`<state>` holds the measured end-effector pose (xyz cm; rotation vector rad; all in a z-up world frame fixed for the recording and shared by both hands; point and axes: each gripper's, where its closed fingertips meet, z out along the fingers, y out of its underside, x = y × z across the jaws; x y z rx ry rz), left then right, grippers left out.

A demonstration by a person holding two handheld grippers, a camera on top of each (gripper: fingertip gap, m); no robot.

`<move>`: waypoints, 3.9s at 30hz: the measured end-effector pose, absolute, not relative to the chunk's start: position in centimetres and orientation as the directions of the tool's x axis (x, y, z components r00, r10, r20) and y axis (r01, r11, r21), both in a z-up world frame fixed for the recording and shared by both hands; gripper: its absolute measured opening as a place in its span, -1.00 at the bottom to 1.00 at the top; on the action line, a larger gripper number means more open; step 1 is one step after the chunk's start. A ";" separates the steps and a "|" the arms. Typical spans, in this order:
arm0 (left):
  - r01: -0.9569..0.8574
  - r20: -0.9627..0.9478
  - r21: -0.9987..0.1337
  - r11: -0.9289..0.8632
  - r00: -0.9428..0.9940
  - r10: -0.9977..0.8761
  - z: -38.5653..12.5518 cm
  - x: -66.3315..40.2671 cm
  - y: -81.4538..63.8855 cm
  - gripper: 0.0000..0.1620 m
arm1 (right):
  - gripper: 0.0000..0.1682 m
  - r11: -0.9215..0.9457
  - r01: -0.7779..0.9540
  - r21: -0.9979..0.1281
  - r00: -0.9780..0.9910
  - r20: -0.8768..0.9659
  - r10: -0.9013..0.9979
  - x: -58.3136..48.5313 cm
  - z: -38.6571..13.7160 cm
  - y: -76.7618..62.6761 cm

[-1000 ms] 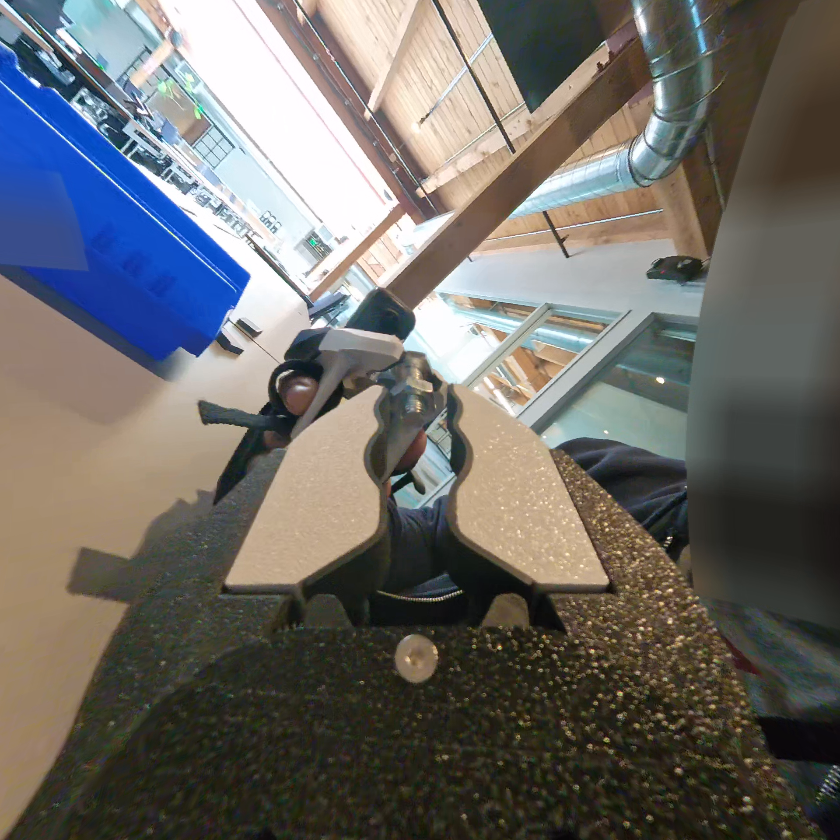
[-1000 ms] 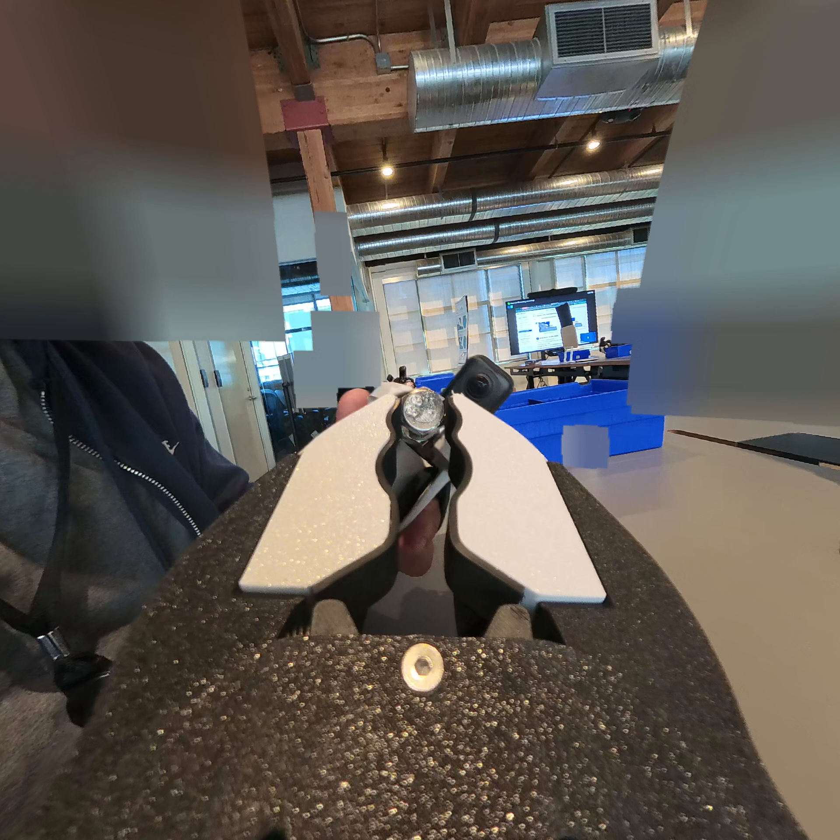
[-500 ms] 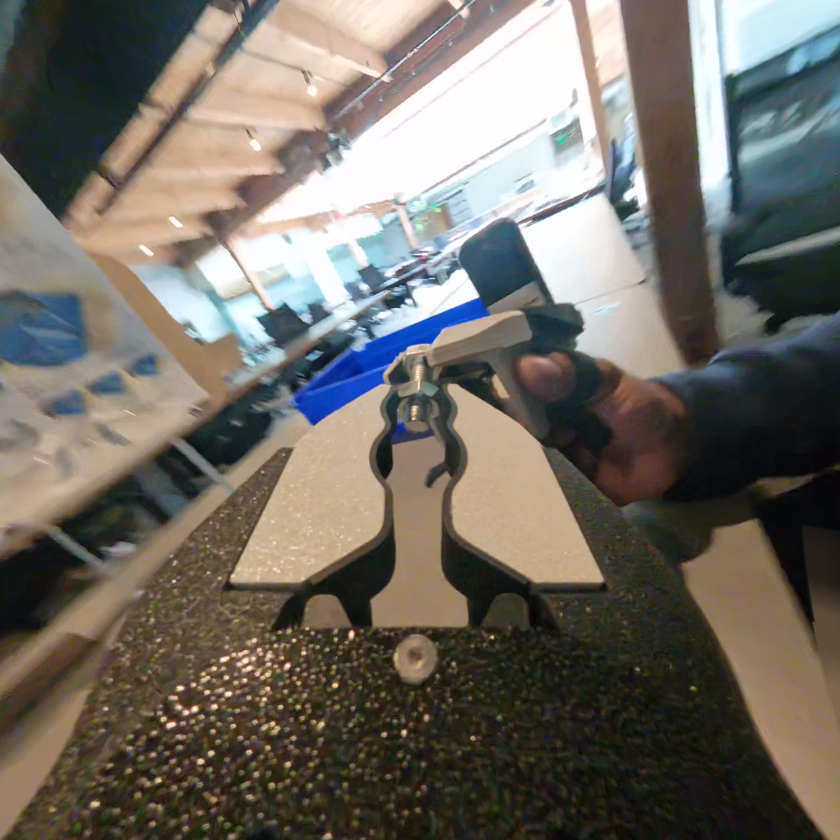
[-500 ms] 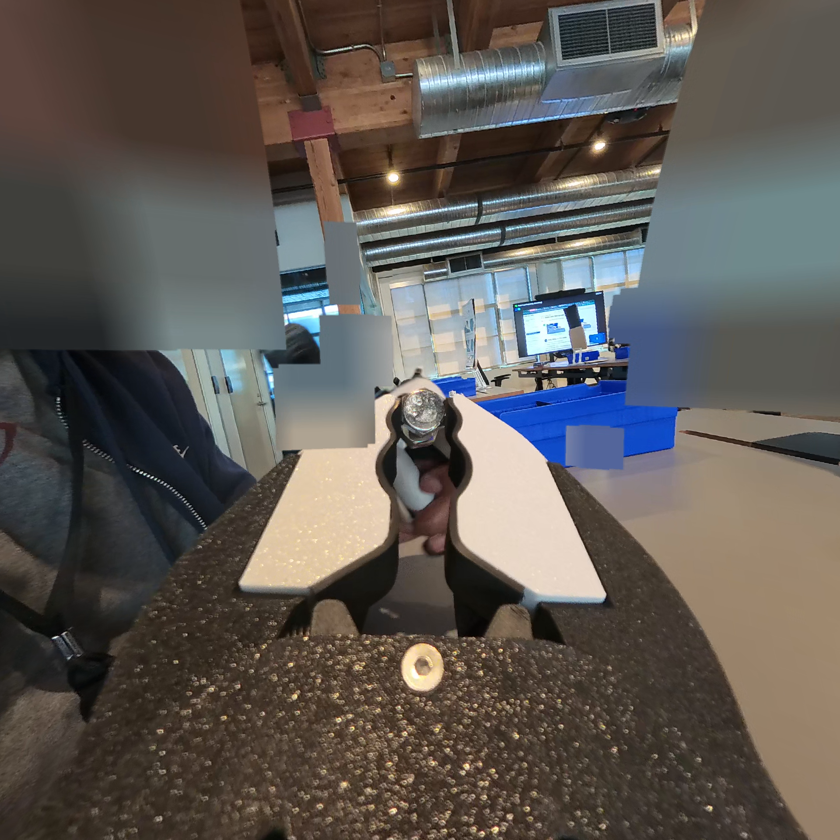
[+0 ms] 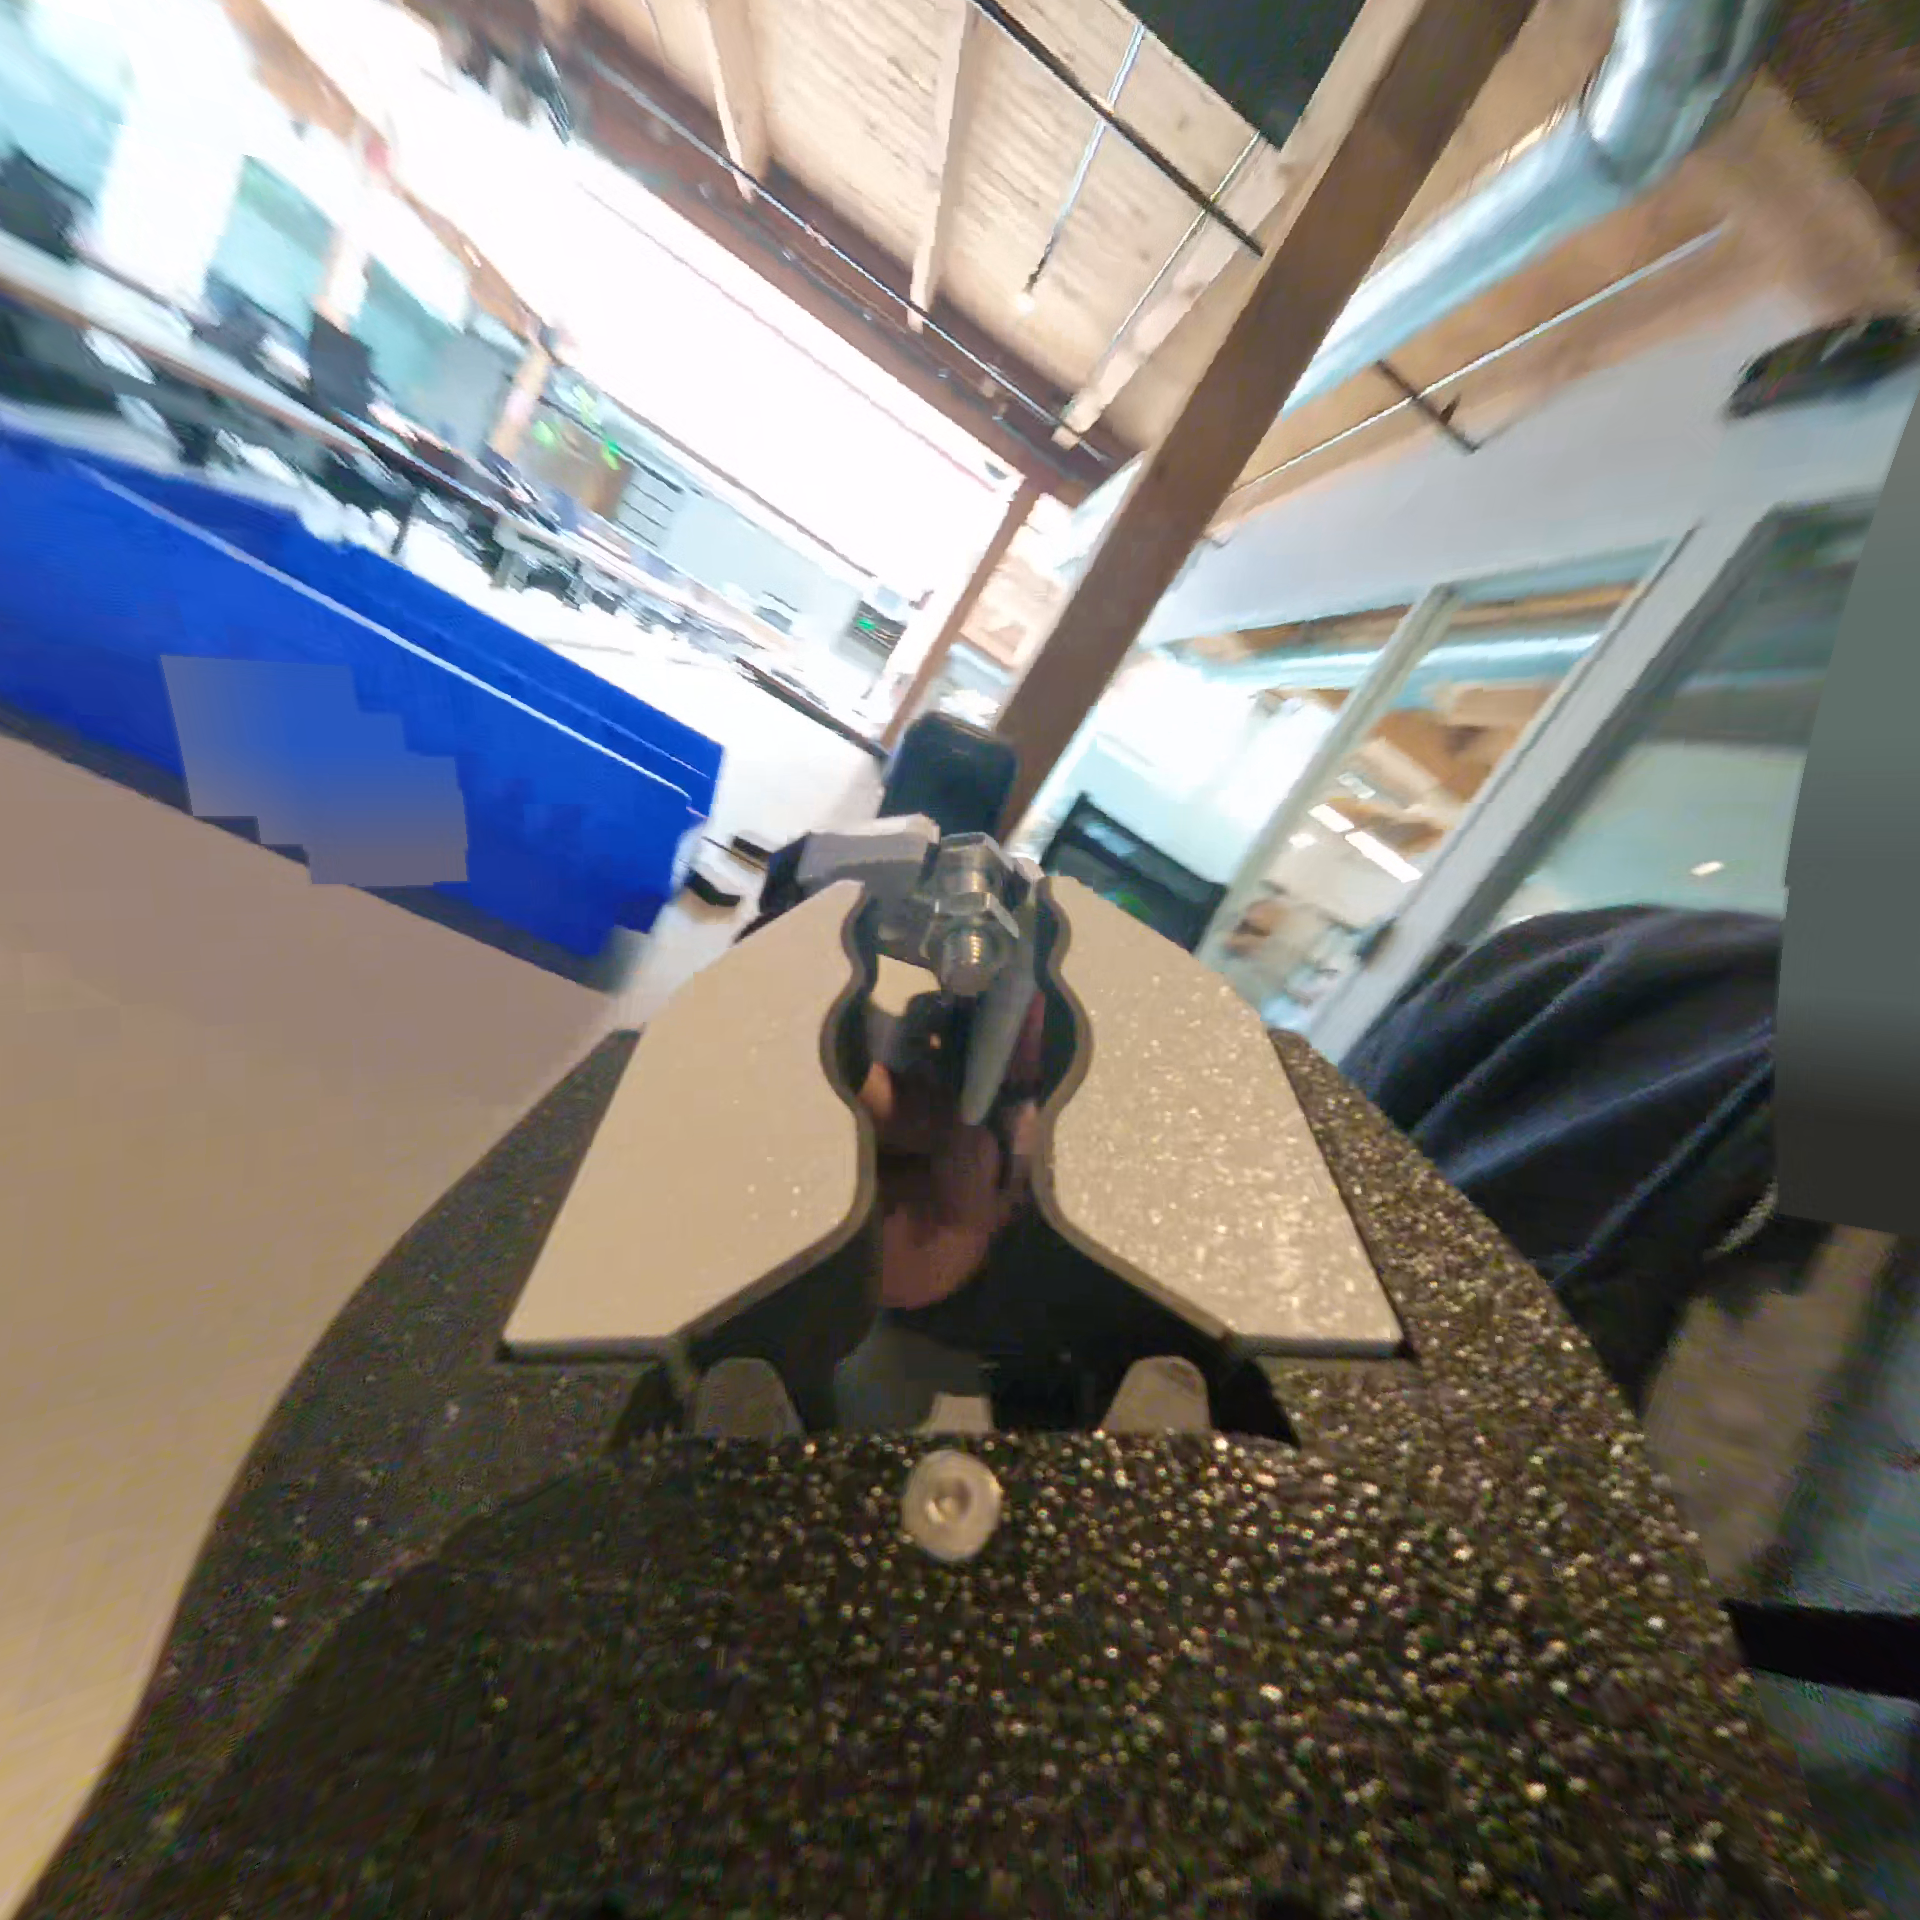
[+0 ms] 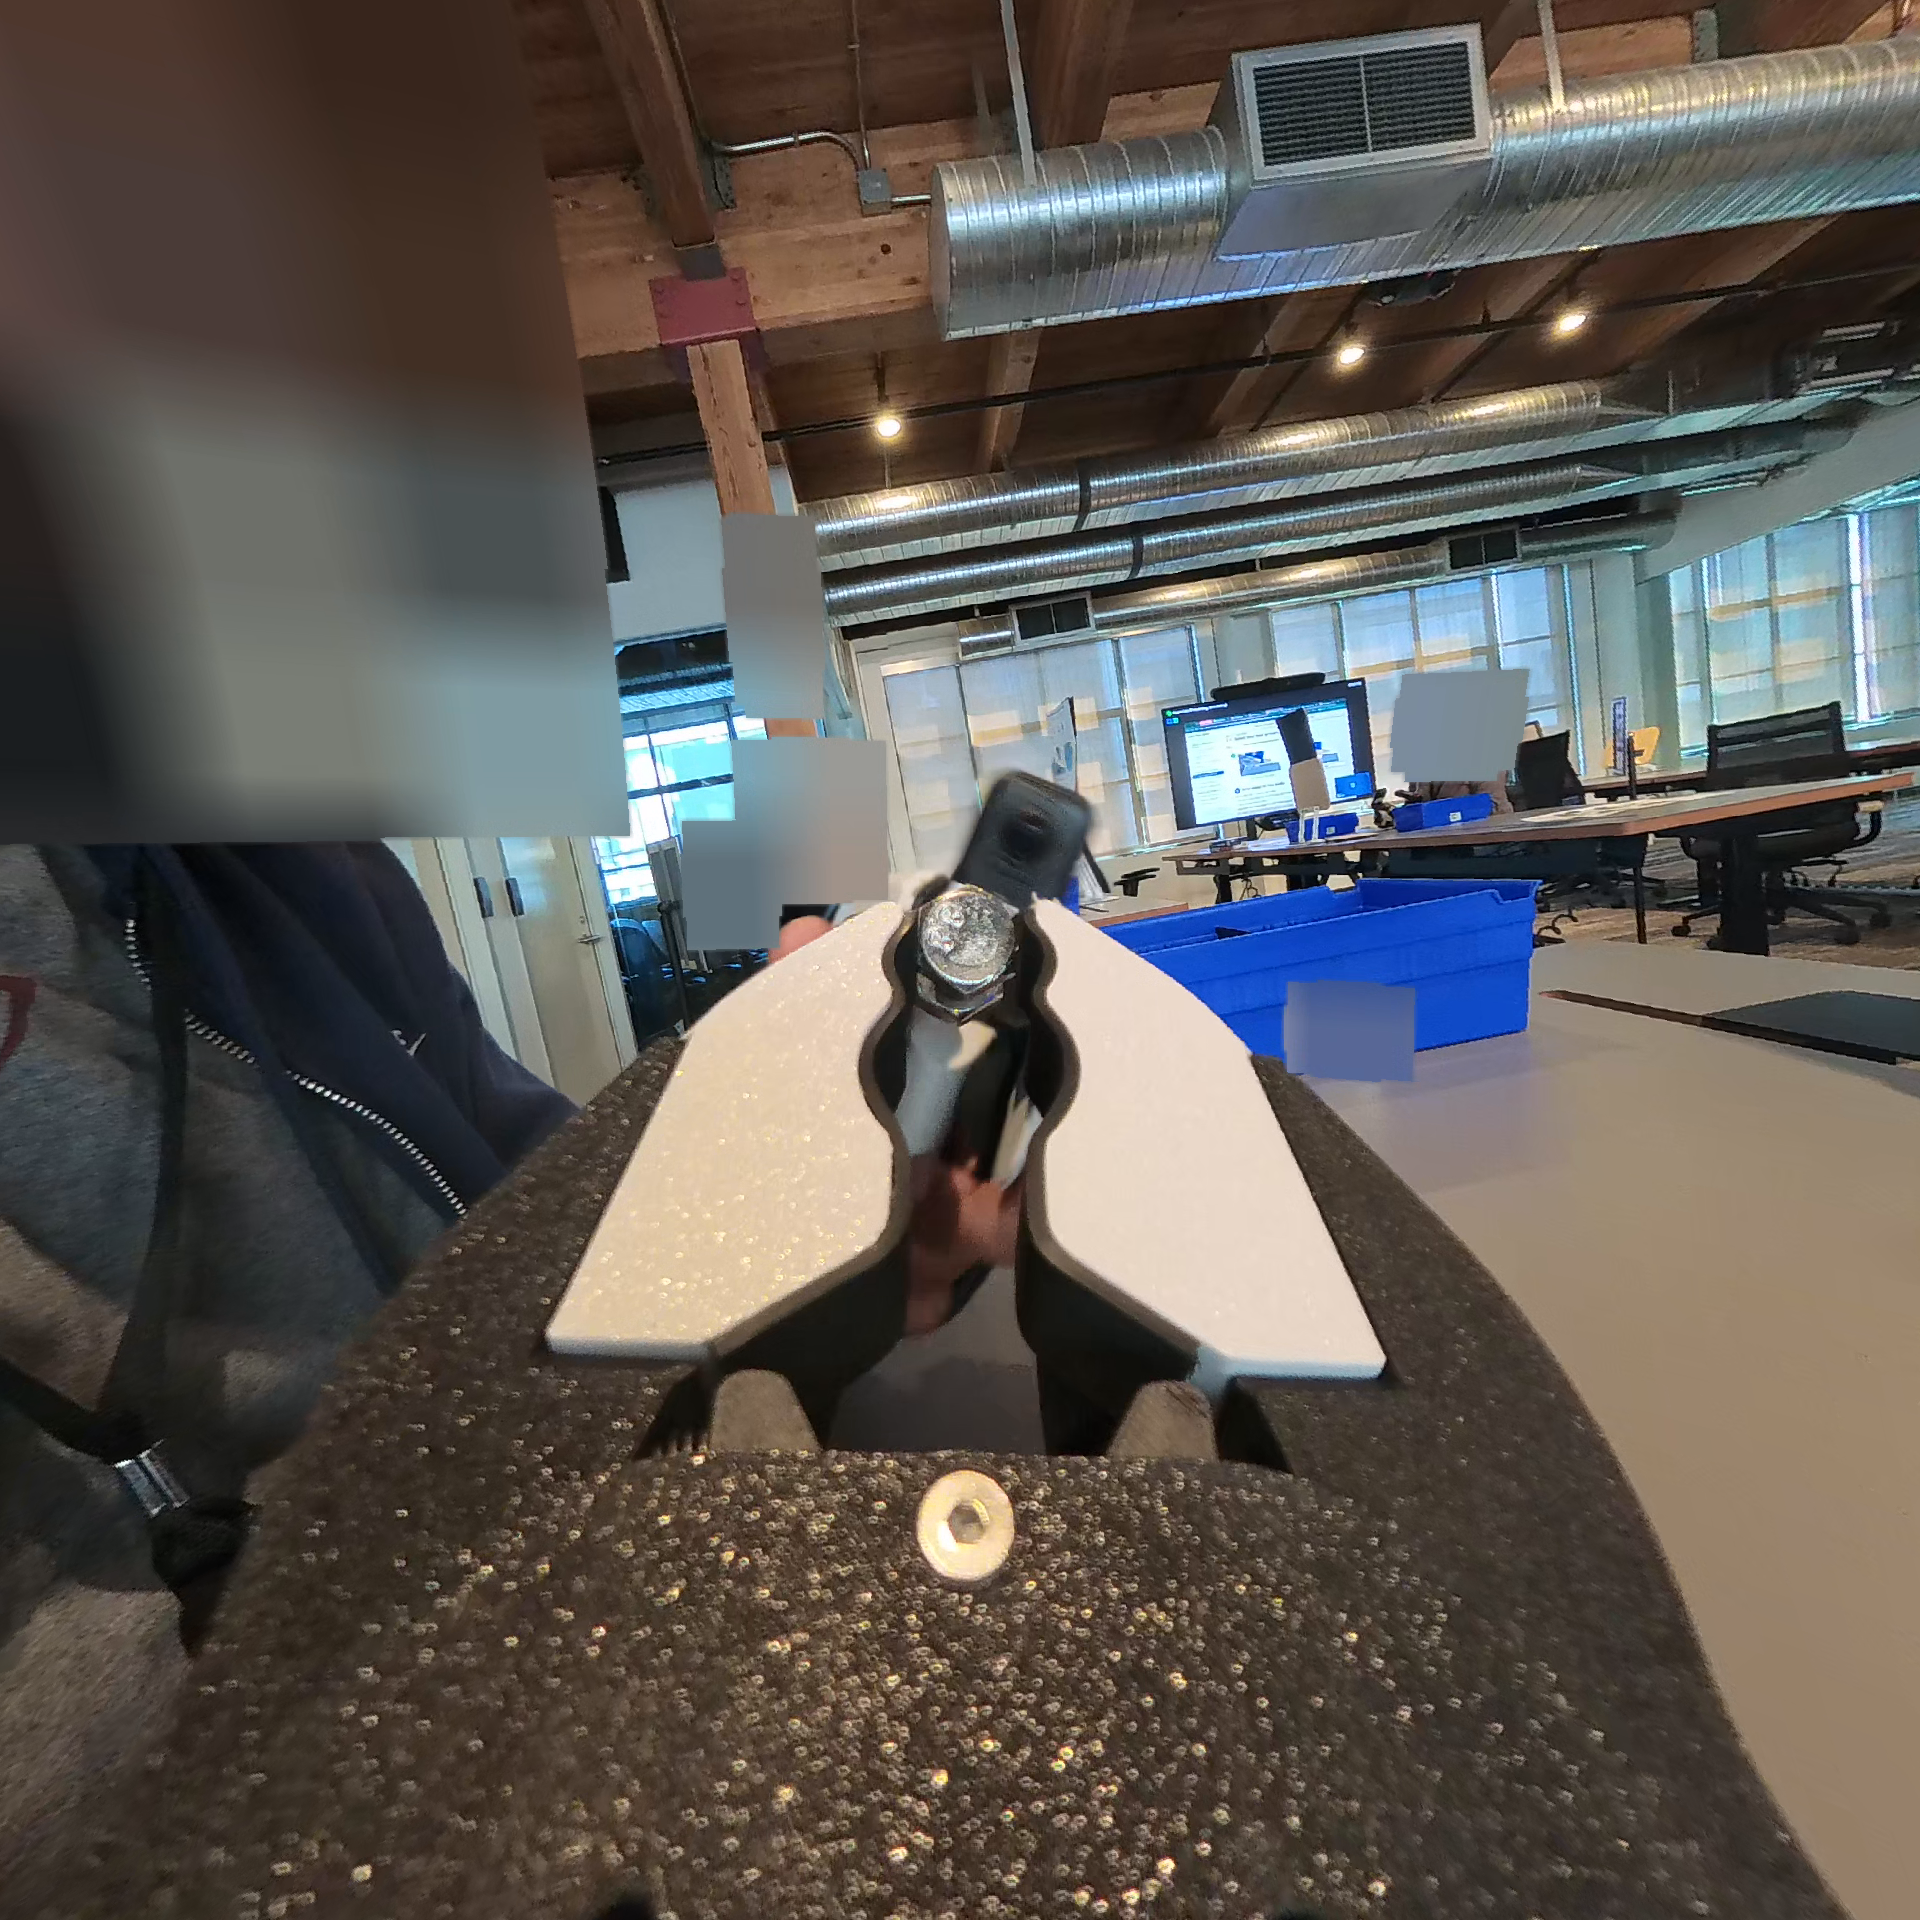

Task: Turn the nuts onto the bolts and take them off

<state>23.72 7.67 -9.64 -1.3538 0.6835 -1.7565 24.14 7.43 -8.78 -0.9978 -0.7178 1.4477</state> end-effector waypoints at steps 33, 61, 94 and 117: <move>0.074 -0.272 -0.942 0.329 0.406 -0.872 -9.4 24.3 7.3 -0.56 | -0.80 -0.139 -0.461 -0.876 0.043 -0.178 0.983 24.2 -8.8 7.5; 0.194 0.761 -0.513 -0.836 -0.347 -0.547 -10.2 24.7 6.6 -0.77 | -0.80 -0.115 -0.435 -0.893 0.063 -0.157 0.986 23.8 -9.0 7.4; 0.328 0.679 -0.616 -0.716 -0.240 -0.694 -9.8 23.8 8.3 -0.72 | -0.80 -0.116 -0.454 -0.883 0.074 -0.168 0.983 24.2 -8.9 7.7; 0.310 0.540 -0.778 -0.547 -0.118 -0.834 -10.0 25.0 7.1 -0.78 | -0.80 -0.116 -0.450 -0.886 0.060 -0.159 0.985 24.0 -8.9 7.4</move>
